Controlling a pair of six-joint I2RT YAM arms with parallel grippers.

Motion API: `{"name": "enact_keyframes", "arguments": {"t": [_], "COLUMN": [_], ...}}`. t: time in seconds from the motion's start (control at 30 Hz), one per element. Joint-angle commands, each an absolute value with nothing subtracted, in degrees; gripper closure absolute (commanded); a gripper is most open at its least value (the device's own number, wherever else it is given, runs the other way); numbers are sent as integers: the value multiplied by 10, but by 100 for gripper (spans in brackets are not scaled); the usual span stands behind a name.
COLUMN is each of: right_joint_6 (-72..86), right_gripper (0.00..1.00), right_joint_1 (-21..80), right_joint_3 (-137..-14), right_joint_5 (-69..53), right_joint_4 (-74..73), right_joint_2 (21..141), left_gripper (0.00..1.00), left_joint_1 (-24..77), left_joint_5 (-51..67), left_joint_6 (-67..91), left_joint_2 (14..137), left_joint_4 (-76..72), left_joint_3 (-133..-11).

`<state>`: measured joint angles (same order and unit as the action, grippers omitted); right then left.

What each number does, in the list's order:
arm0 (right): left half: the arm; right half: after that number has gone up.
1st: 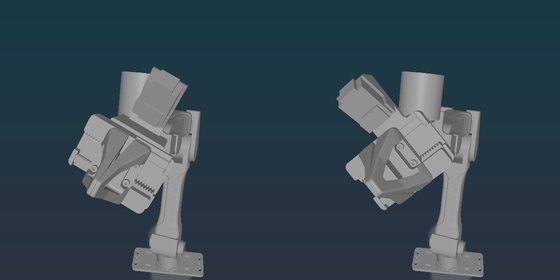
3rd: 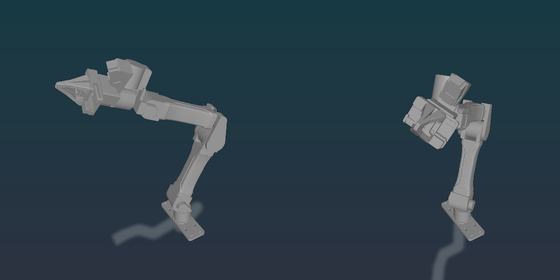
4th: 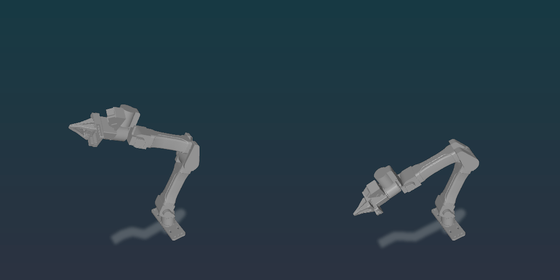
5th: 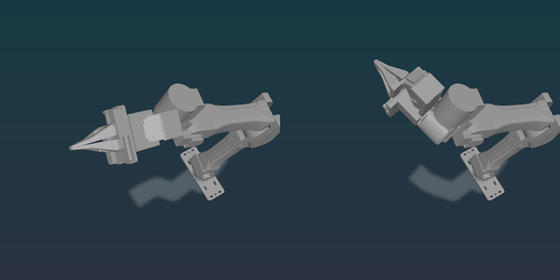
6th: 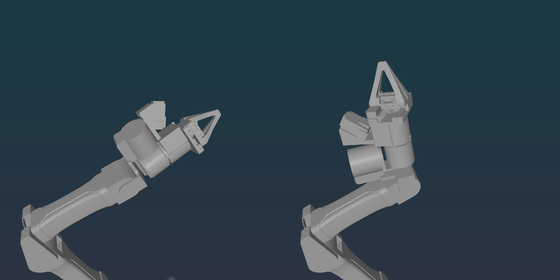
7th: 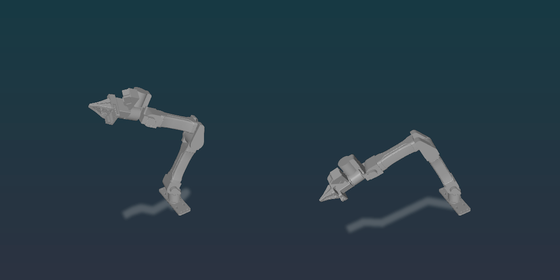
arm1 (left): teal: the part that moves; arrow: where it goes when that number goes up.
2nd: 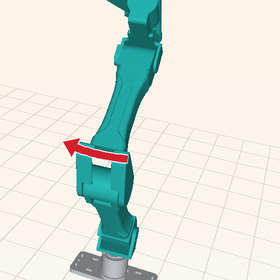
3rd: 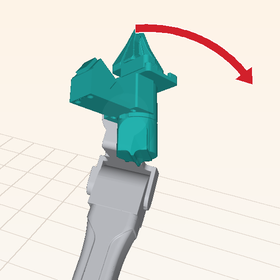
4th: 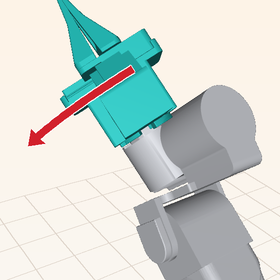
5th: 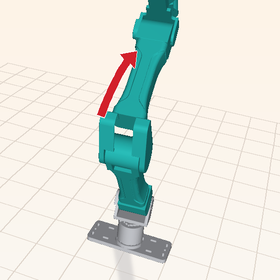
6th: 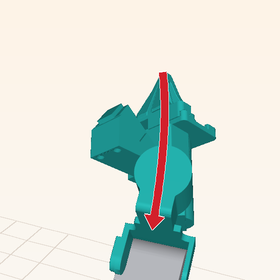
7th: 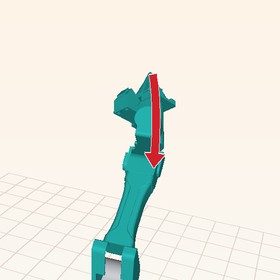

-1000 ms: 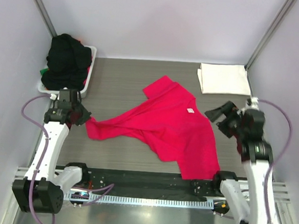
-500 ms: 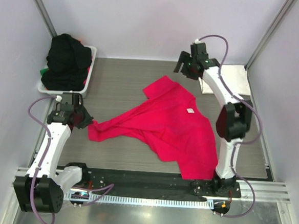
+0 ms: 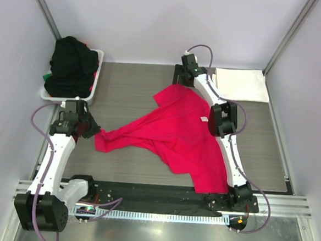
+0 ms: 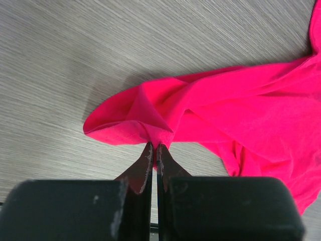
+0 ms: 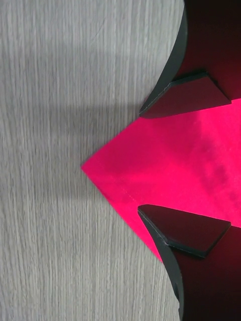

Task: Fold and stack the t-shirts

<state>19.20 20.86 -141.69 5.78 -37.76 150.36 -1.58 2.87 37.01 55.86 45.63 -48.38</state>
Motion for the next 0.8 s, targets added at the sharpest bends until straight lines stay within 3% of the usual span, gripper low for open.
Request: {"name": "enact_keyframes", "arguments": {"t": [0.0,0.47,0.77], "right_joint_6": [164,127,114], "right_gripper": [25,28,54], "right_joint_1": [215,229,253], "right_joint_3": [-1456,-1481,-1415], "right_joint_5": [81,121,146], "right_joint_4": [-338,-259,-258], "right_joint_2": [1505,1578,1558], "left_gripper": [100,100,100], "left_joint_1": [-19,-19,-18], "left_joint_5": [45,54,55], "left_joint_6": [359,359,359], "left_joint_2": [548,541,544], "left_joint_4": [432,427,425], "left_joint_3": [-483,-482,-482]}}
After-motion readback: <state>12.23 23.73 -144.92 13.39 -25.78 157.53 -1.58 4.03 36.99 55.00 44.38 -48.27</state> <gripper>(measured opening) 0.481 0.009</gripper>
